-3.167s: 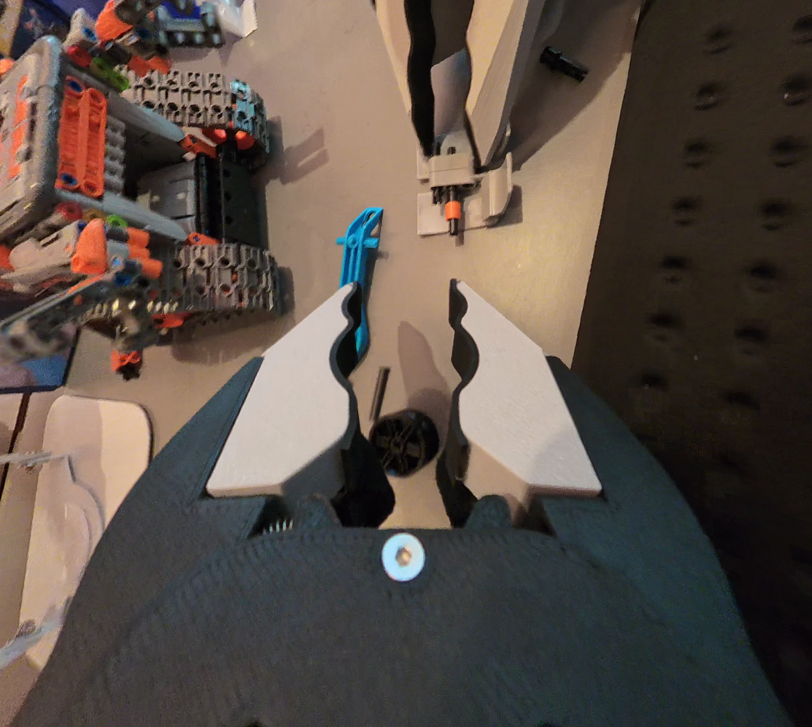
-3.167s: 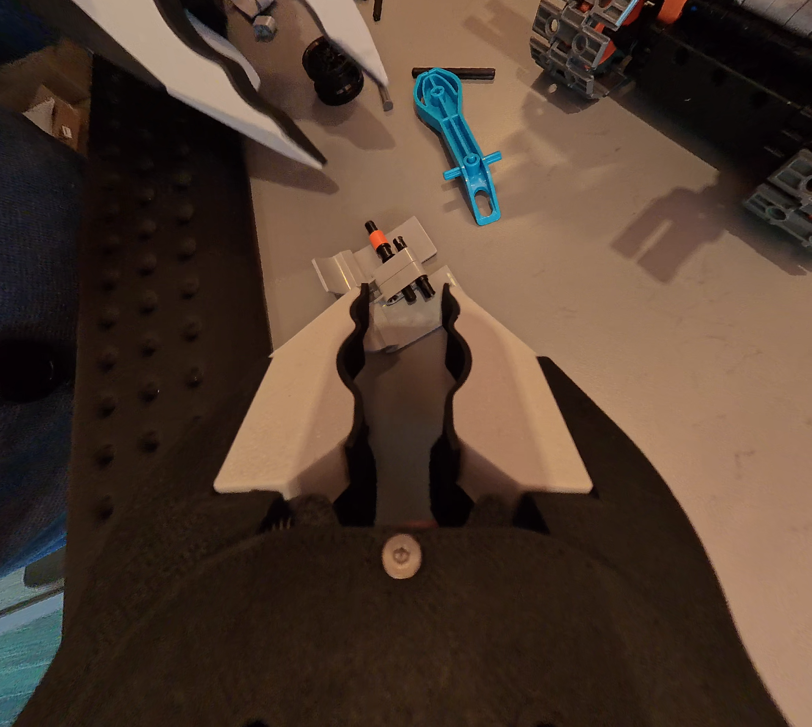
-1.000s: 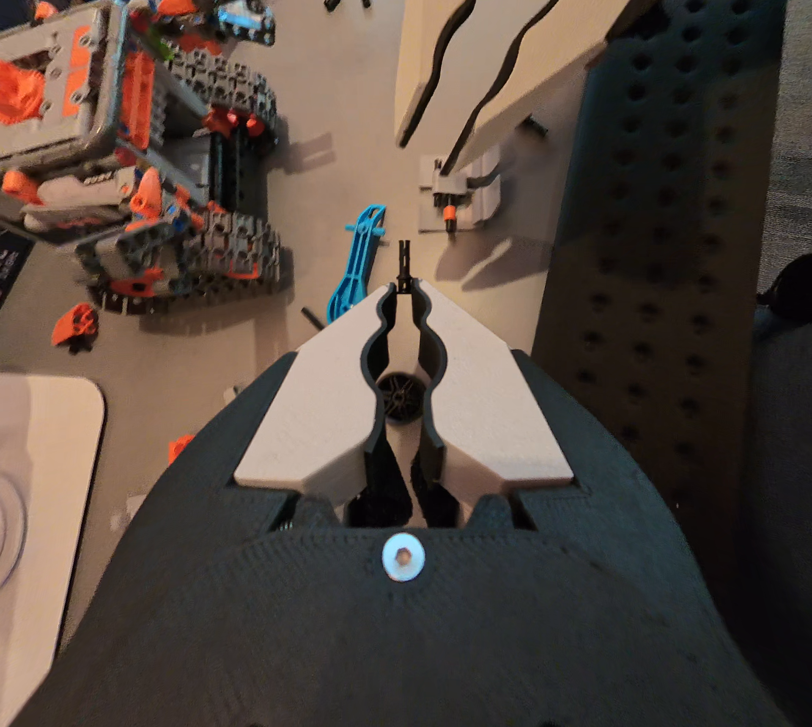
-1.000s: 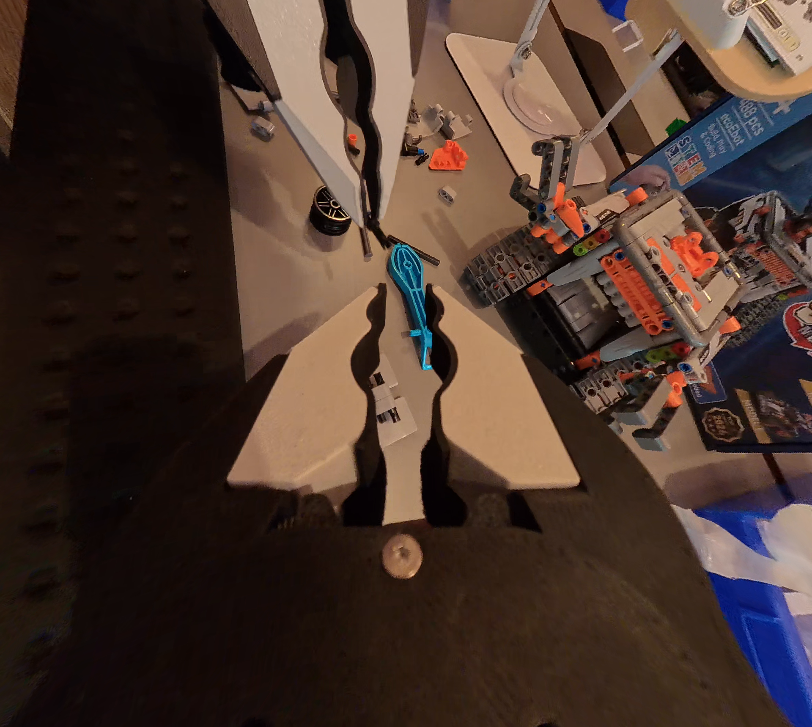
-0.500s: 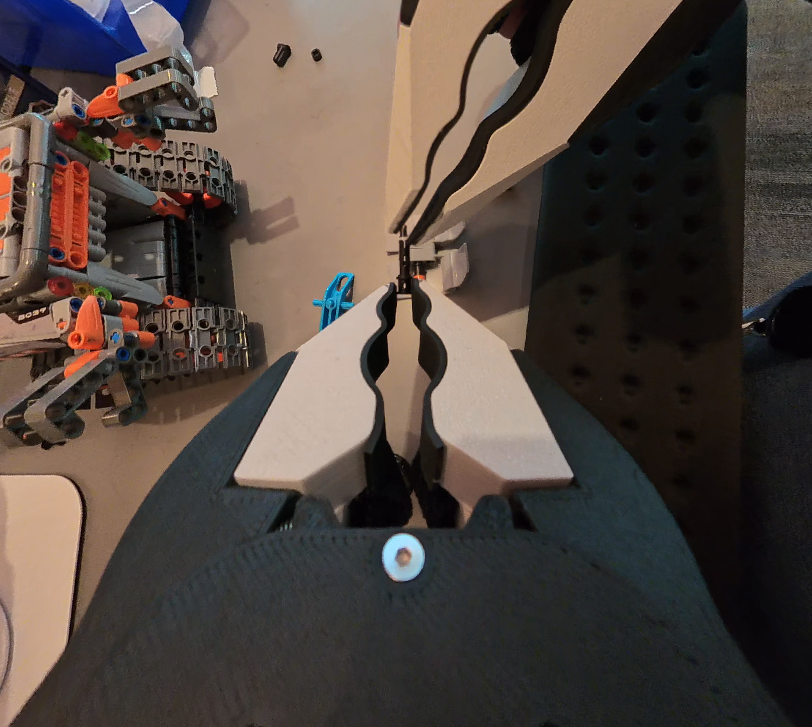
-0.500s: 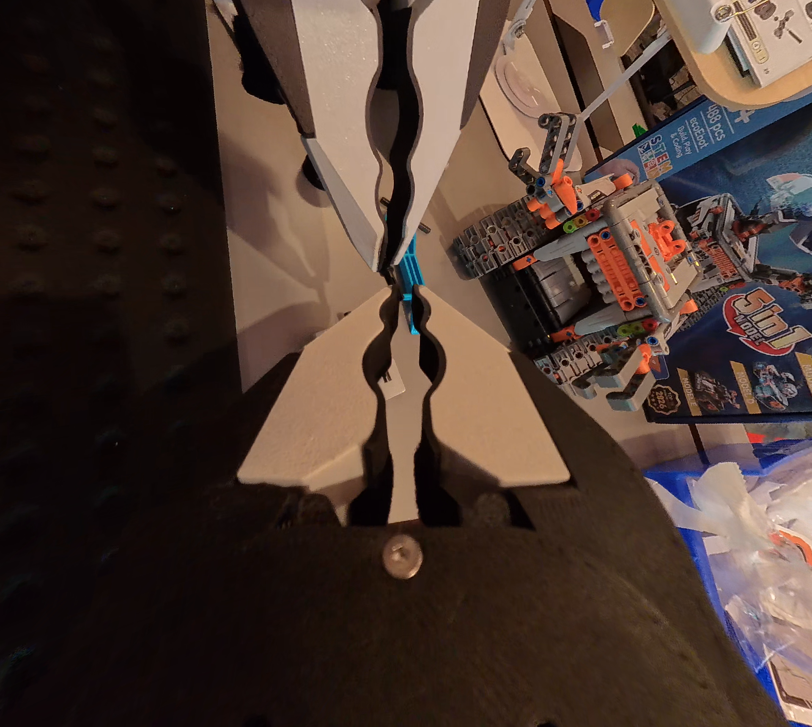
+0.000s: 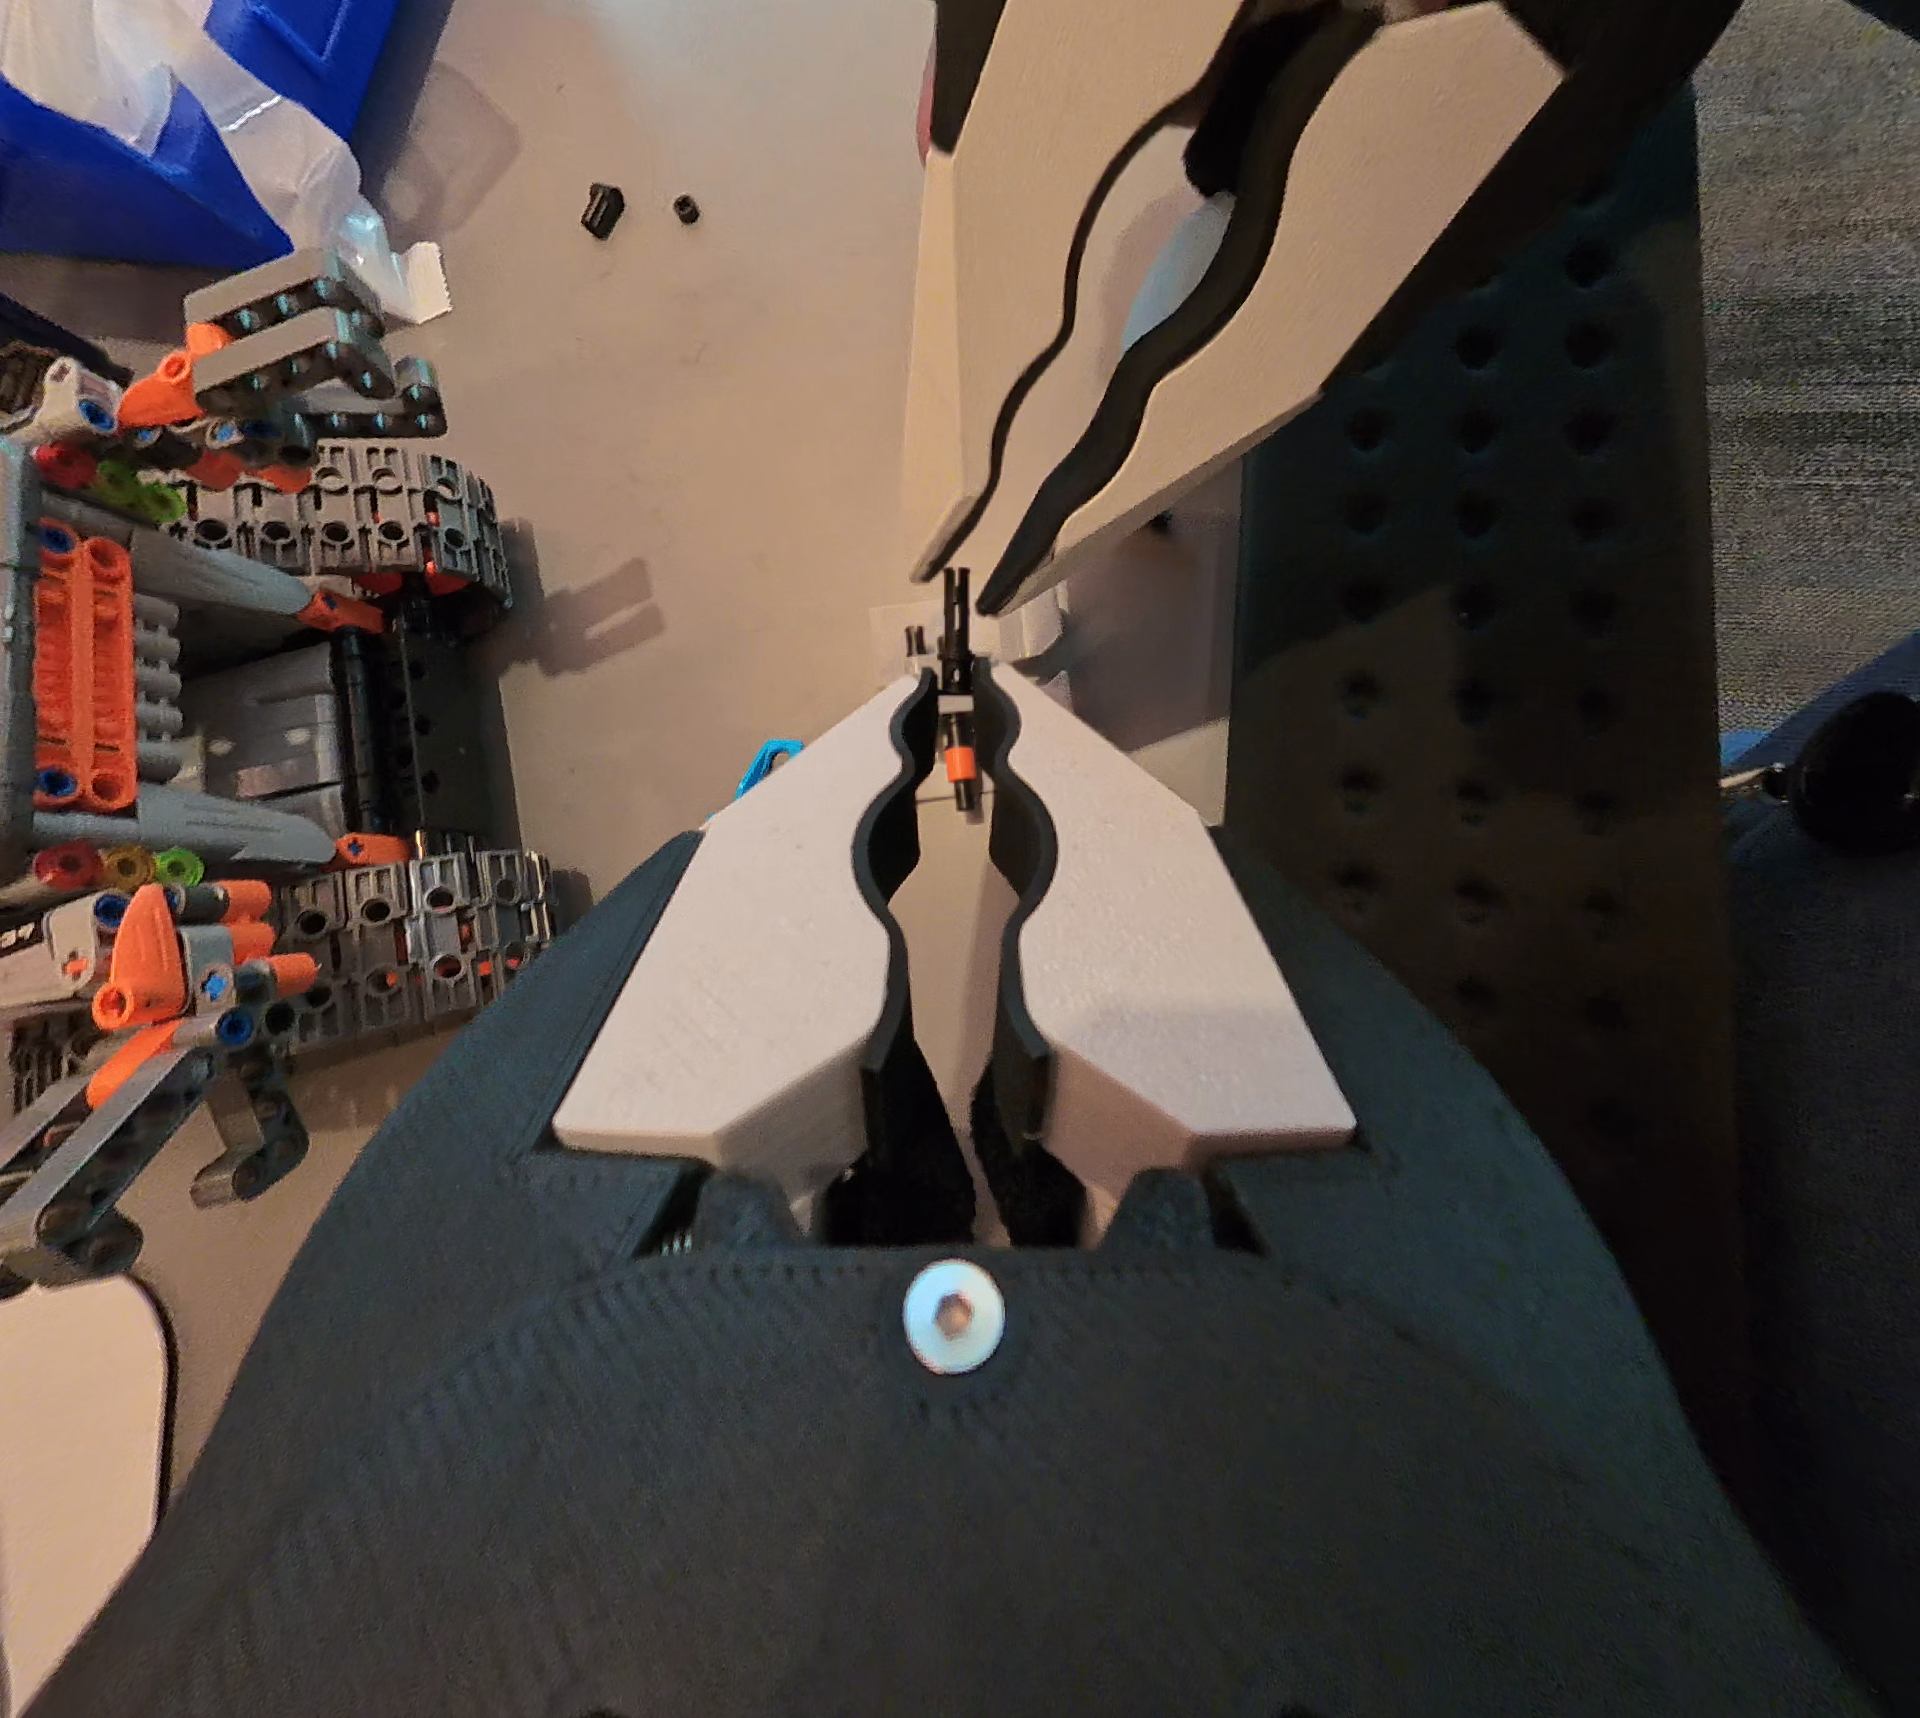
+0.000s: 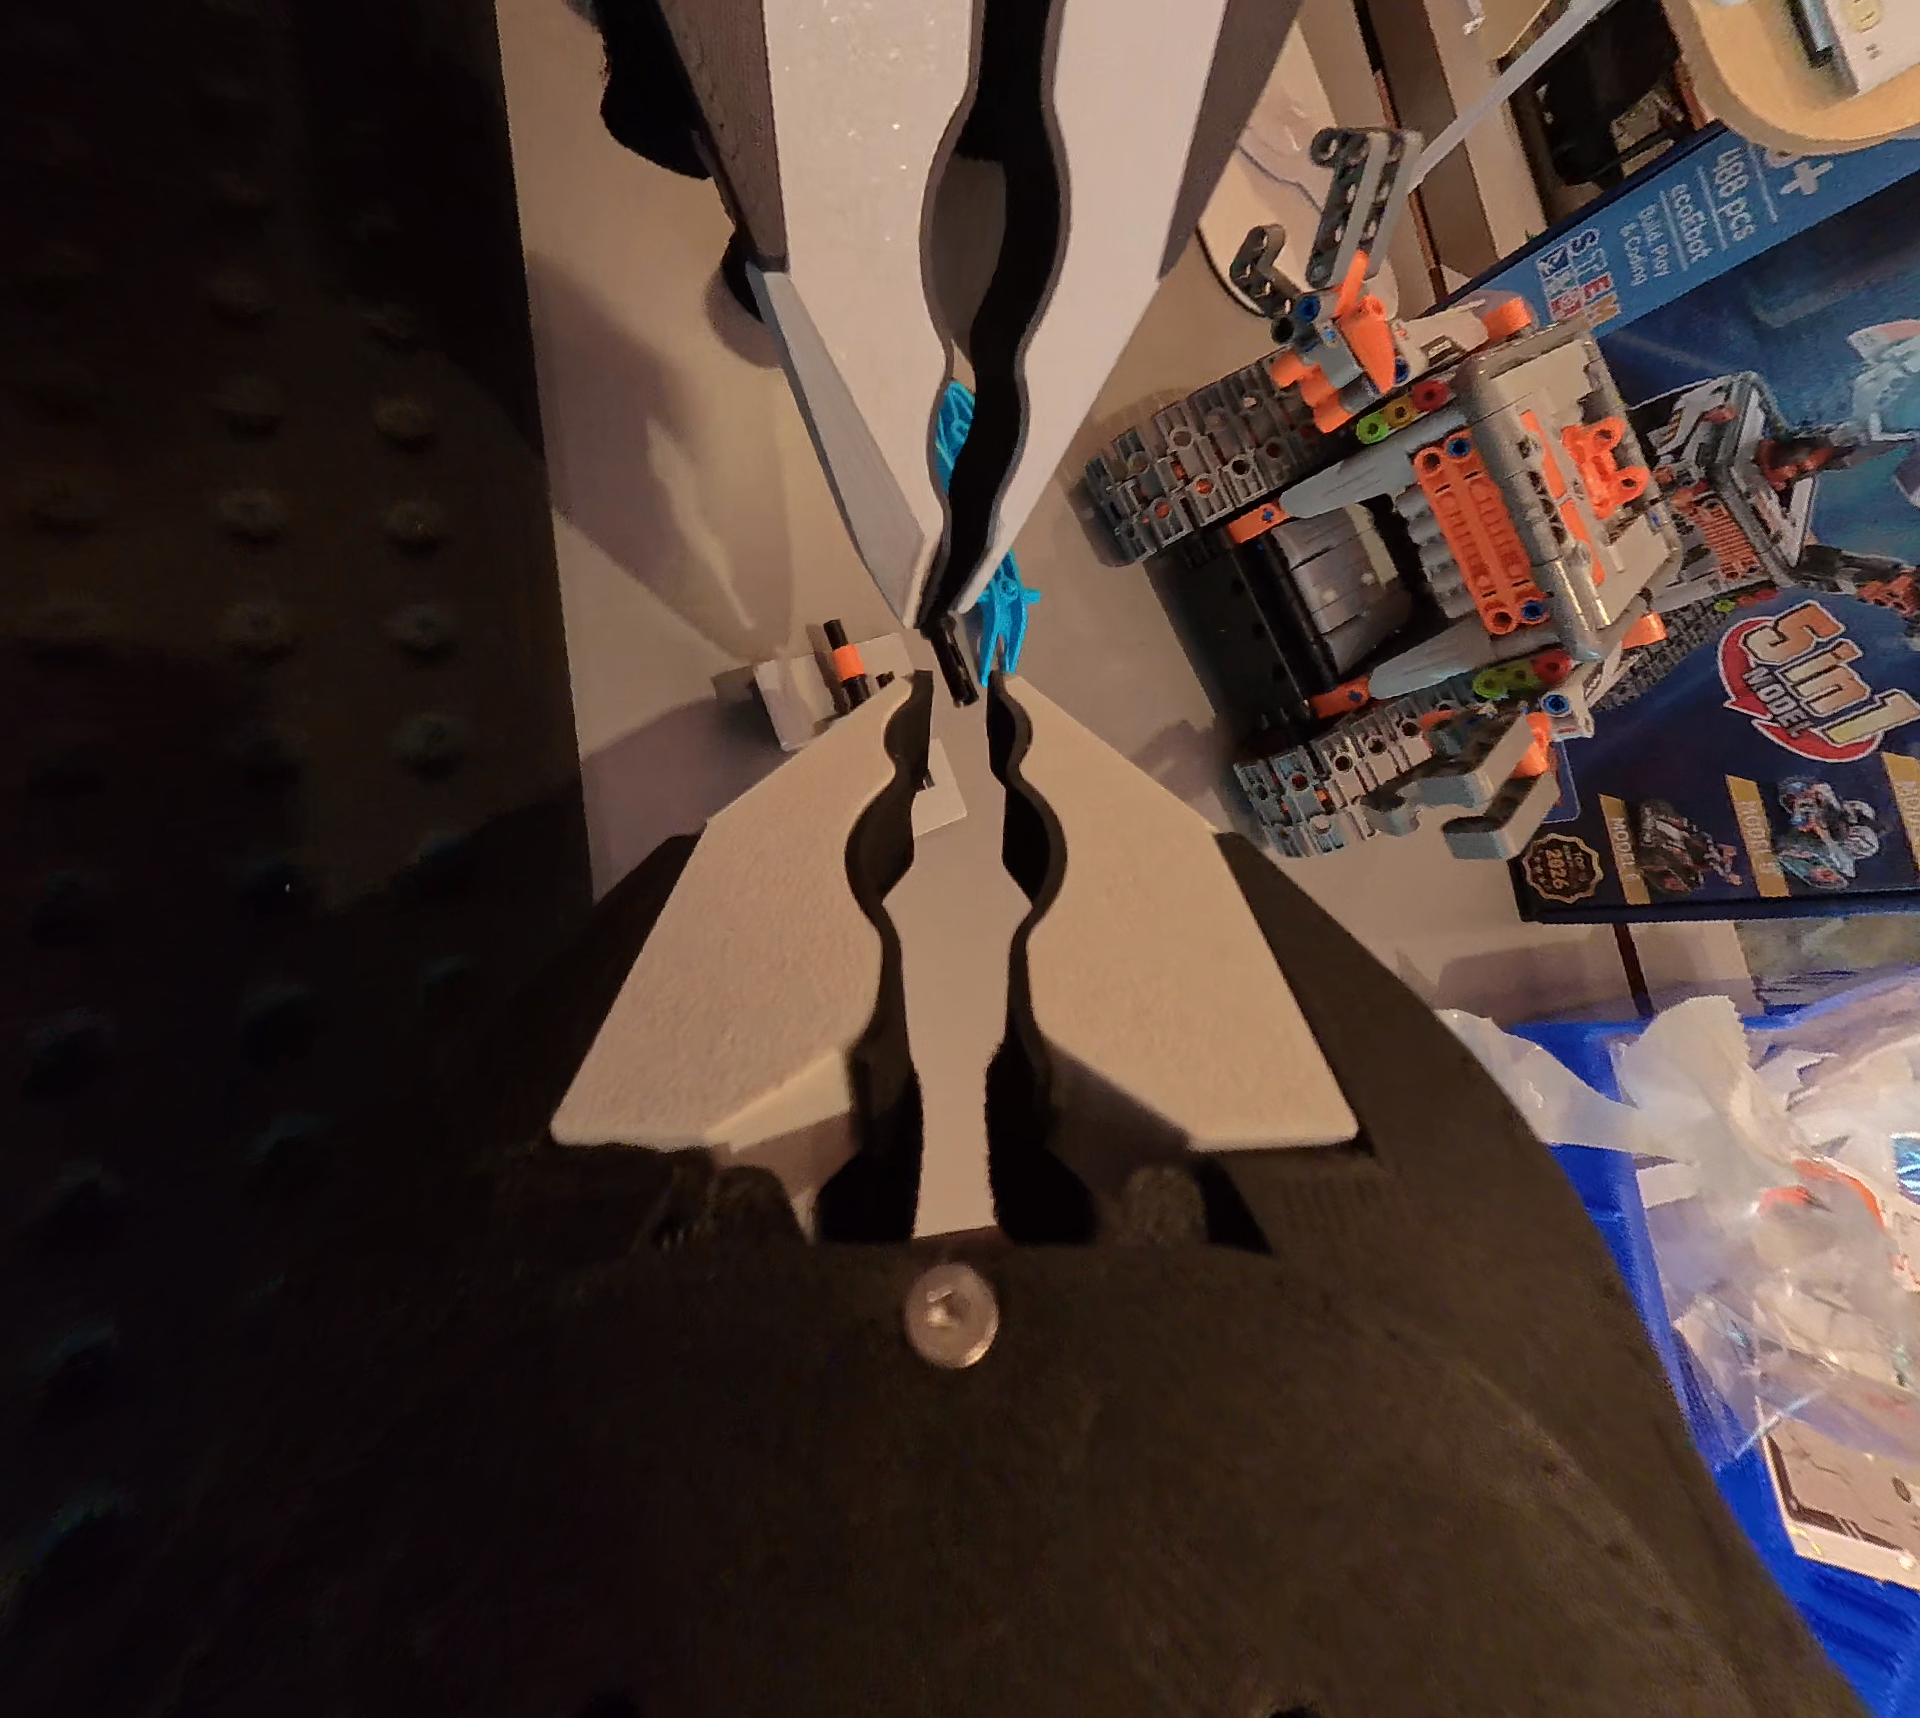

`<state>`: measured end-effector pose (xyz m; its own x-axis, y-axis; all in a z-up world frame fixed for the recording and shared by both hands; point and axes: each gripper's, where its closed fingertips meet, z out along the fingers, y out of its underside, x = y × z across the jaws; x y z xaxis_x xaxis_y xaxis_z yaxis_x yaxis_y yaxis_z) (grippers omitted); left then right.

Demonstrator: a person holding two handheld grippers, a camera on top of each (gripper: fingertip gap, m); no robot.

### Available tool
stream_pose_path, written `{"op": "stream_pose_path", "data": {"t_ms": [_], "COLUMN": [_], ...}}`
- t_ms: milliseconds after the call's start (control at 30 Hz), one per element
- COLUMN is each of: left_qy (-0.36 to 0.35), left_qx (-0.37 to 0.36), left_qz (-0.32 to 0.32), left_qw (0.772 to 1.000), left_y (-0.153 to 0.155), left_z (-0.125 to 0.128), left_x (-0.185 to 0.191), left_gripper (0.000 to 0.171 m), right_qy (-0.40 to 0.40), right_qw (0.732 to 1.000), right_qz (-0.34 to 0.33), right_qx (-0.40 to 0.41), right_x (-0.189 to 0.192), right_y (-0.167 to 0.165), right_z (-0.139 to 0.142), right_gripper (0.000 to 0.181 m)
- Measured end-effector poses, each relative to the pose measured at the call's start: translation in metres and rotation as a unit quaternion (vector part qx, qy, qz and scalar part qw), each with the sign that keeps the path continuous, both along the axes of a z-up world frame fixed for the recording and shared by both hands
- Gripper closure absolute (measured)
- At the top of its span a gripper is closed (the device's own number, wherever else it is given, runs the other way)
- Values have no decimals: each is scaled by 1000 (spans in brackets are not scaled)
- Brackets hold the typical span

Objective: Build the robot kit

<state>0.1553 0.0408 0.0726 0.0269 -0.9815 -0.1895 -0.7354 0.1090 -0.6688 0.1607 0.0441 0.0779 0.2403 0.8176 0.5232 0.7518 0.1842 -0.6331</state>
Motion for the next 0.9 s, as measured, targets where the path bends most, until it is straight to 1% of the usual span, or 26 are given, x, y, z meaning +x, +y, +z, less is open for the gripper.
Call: {"op": "stream_pose_path", "data": {"t_ms": [133,267,367,400,433,467,567,733,900], "left_qy": [4,-7,-23,-26,-19,-7,11,23,30], "left_qx": [3,-6,-28,-42,-57,-64,-88,-102,-112], "left_qz": [-9,-10,-6,-4,1,10,24,36,31], "left_qw": [1000,1000,999,999,998,998,996,994,993], "left_y": [-2,-1,-1,-2,-1,3,6,9,7], "left_z": [-2,-1,1,1,-2,-8,-25,-47,-58], "left_x": [8,14,14,12,7,0,-16,-20,-16], "left_gripper": [167,167,166,161,154,152,150,155,158], "right_qy": [-22,-18,3,5,6,3,-16,-33,-46], "right_qw": [1000,1000,999,999,999,999,997,989,983], "right_qz": [-1,7,16,17,15,15,19,51,68], "right_qx": [0,-8,-27,-34,-41,-52,-80,-135,-167], "right_x": [5,10,12,14,17,20,30,32,31], "right_y": [0,0,0,1,4,6,11,12,12], "right_z": [-8,-10,-11,-12,-15,-20,-35,-51,-62], "right_gripper": [177,180,180,180,180,180,180,180,180]}}
